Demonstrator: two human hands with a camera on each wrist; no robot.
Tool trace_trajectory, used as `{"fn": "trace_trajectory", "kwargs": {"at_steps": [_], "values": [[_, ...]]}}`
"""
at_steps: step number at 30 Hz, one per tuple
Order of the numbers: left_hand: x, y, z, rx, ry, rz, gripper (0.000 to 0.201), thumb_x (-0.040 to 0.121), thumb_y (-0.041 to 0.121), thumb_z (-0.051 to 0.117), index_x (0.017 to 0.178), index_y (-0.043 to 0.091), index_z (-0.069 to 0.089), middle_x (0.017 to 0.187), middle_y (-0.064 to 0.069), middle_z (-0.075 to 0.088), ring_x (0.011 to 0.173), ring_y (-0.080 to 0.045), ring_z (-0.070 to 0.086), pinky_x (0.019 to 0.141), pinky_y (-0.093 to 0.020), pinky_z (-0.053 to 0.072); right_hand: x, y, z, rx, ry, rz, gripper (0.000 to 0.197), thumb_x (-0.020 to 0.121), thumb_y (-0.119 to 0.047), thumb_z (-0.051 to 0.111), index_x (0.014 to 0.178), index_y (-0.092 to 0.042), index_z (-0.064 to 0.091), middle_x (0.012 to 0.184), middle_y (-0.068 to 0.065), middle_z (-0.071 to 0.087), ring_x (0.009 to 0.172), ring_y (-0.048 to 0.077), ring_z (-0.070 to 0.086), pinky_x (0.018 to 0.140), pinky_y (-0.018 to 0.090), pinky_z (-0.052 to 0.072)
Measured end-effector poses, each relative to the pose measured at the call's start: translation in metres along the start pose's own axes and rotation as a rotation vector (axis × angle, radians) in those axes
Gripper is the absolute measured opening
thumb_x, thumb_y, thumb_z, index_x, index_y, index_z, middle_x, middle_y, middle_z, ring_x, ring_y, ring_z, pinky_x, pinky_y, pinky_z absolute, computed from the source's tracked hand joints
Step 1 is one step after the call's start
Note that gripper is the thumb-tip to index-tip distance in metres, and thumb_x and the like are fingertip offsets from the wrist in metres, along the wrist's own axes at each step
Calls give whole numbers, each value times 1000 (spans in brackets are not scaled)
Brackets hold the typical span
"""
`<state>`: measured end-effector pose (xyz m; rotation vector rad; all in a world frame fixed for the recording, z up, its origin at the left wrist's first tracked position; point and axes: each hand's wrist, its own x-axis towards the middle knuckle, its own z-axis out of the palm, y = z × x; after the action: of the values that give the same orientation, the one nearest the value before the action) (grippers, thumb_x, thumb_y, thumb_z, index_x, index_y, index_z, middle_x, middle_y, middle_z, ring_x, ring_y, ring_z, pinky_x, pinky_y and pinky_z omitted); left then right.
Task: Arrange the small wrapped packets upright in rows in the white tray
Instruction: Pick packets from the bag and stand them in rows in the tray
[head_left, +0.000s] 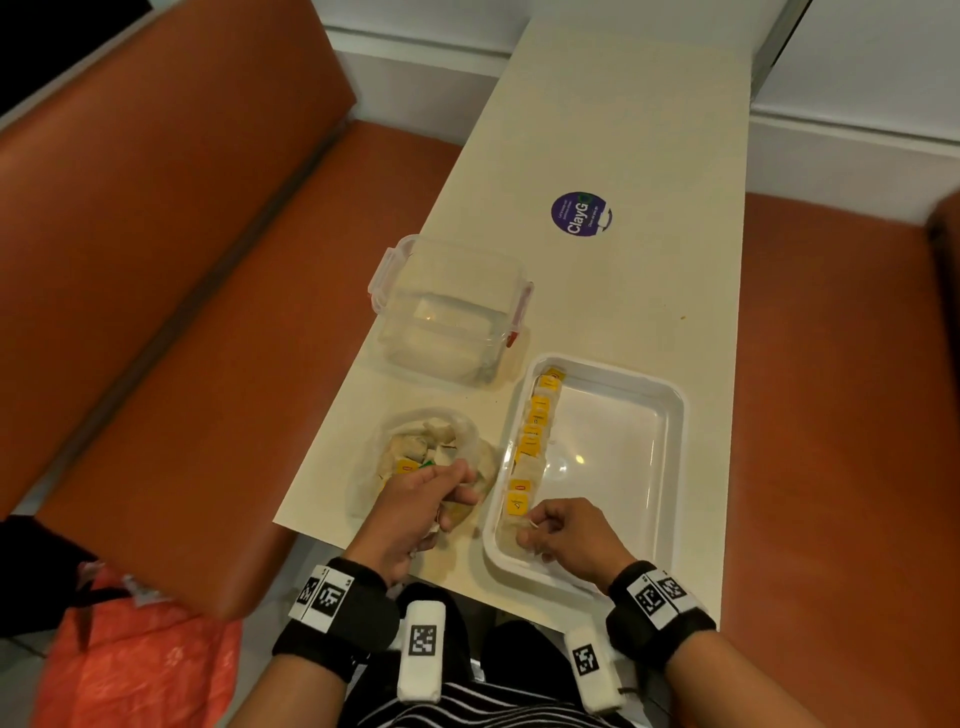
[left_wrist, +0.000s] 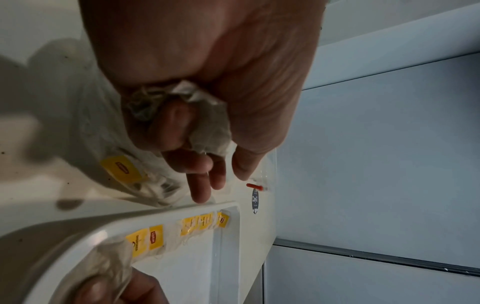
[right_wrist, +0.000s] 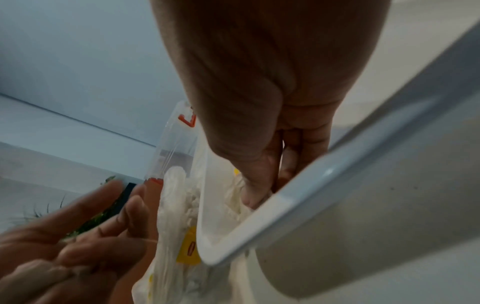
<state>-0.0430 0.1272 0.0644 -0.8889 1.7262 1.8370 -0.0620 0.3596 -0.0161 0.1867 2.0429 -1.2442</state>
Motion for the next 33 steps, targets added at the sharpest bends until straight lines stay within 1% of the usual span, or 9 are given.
{"fn": "trace_trajectory", "kwargs": {"at_steps": [5, 12, 15, 18, 22, 25, 28, 30, 33], "values": [[0, 0, 0, -10, 9, -5, 29, 101, 43, 65, 107, 19, 78, 106, -4, 81, 61, -10, 47, 49, -22, 30, 3, 3, 11, 7, 107, 7, 17, 75, -10, 90, 83, -13, 76, 67, 4, 72, 59, 18, 68, 70, 37, 63], [3, 1, 4, -68, 1, -16, 42, 101, 49, 63, 111, 11, 77, 100, -9, 78, 57, -10, 48, 42, -22, 25, 4, -2, 15, -27, 164, 48, 30, 68, -10, 93, 81, -14, 66, 72, 5, 72, 60, 15, 64, 72, 41, 62], [4, 7, 10, -203, -48, -49, 57, 100, 57, 59, 116, 5, 74, 98, -13, 76, 54, -11, 49, 35, -20, 23, -1, -13, 9, -115, 178, 19, 44, 60, -27, 98, 87, -22, 64, 84, -1, 70, 69, 11, 62, 66, 26, 54], [5, 14, 14, -367, -102, -104, 66, 96, 65, 55, 119, 5, 72, 95, -13, 73, 53, -11, 49, 34, -19, 22, -18, -44, -5, -111, 200, -84, 47, 63, -37, 97, 96, -33, 65, 93, -9, 68, 70, 3, 61, 64, 15, 46], [5, 24, 21, -553, -186, -152, 75, 95, 72, 47, 126, 6, 66, 94, -12, 71, 54, -12, 50, 33, -19, 28, -55, -95, -20, -28, 115, -360, 43, 67, -47, 93, 104, -42, 71, 101, -14, 70, 75, 8, 66, 68, 16, 51], [4, 30, 27, -607, -223, -166, 81, 96, 75, 42, 134, 6, 64, 96, -11, 72, 59, -15, 54, 39, -23, 32, -67, -112, -21, -188, 81, -554, 49, 67, -60, 88, 111, -46, 71, 110, -18, 63, 89, 11, 63, 73, 23, 52], [1, 36, 34, -627, -262, -175, 85, 94, 78, 42, 137, 8, 65, 92, -8, 68, 71, -17, 57, 52, -29, 44, -60, -113, -19, -383, 135, -659, 43, 75, -57, 84, 114, -45, 70, 112, -22, 59, 98, 6, 56, 80, 23, 49], [0, 38, 35, -629, -299, -180, 85, 93, 78, 43, 136, 8, 67, 98, -10, 70, 78, -20, 61, 63, -32, 48, -55, -111, -18, -411, 129, -680, 33, 77, -55, 81, 106, -44, 73, 107, -25, 60, 99, 4, 55, 83, 28, 49], [-4, 43, 37, -623, -362, -194, 79, 95, 74, 50, 134, 8, 68, 108, -14, 70, 85, -25, 71, 64, -35, 58, -51, -110, -22, -423, 100, -666, 21, 79, -54, 79, 94, -41, 75, 96, -21, 66, 94, 7, 57, 81, 33, 49]]}}
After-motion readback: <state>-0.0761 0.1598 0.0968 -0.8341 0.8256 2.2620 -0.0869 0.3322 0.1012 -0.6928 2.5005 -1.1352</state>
